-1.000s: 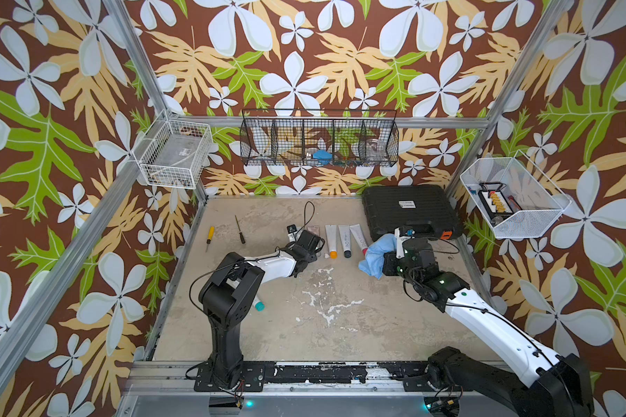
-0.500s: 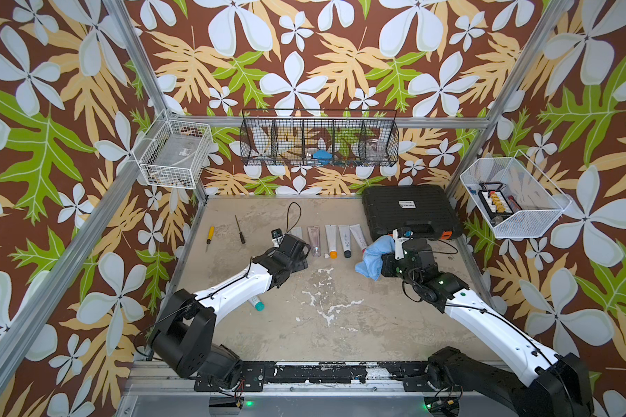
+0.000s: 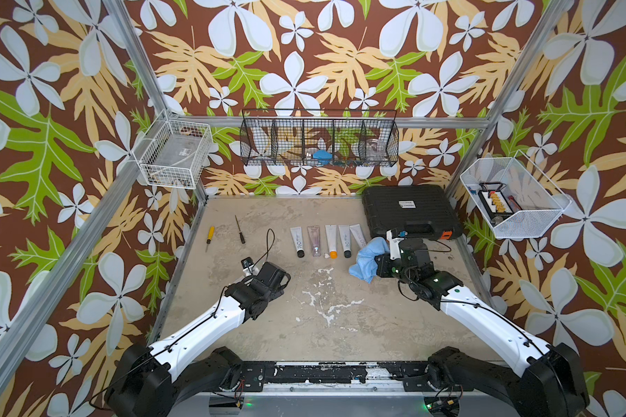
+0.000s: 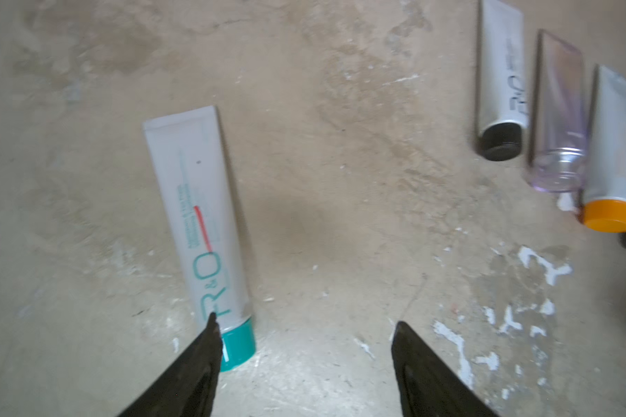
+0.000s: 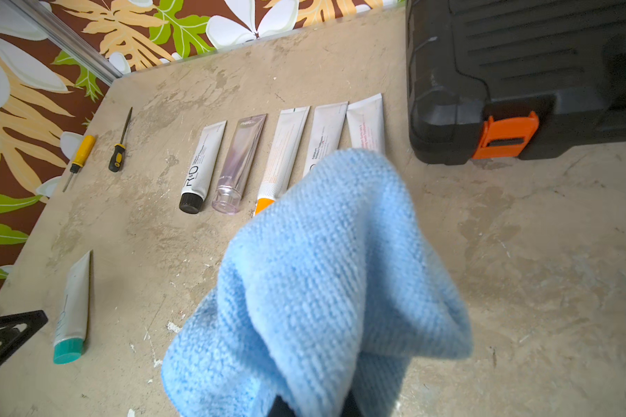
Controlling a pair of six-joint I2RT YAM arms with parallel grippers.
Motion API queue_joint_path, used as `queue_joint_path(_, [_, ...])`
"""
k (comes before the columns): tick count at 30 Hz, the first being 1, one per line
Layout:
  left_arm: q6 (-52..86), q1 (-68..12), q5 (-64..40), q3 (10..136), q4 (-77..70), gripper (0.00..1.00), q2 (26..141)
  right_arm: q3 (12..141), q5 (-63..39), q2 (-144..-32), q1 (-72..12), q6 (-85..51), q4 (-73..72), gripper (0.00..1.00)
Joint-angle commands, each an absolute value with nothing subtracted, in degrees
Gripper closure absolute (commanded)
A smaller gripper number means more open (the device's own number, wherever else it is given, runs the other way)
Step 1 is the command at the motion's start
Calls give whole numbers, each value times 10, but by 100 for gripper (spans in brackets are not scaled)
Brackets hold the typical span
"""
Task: Wipe the surface of the toothpaste tube
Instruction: Pick up the toothpaste from the center of the board.
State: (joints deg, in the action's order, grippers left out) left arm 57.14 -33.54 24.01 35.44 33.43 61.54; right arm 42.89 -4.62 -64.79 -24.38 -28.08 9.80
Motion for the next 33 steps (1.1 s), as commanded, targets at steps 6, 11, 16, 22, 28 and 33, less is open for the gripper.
queue_joint_path(6, [630,-329,242,283,313,33,616,422,-63,-648,-244,-287,80,100])
queue_joint_path(11, [622,-309,220,249,268,39,636,421,-65,-648,-244,-287,82,100])
queue_joint_path(16, [615,-304,219,237,245,43,643,416,-62,-648,-244,-288,81,100])
queue_joint_path(22, [588,-290,221,237,230,51,648,409,-68,-653,-244,-289,76,100])
queue_joint_path(28, [573,-283,202,236,220,72,643,409,-68,-655,-244,-290,77,100])
queue_joint_path(33, [518,-283,164,229,189,82,620,407,-67,-653,-244,-288,79,100])
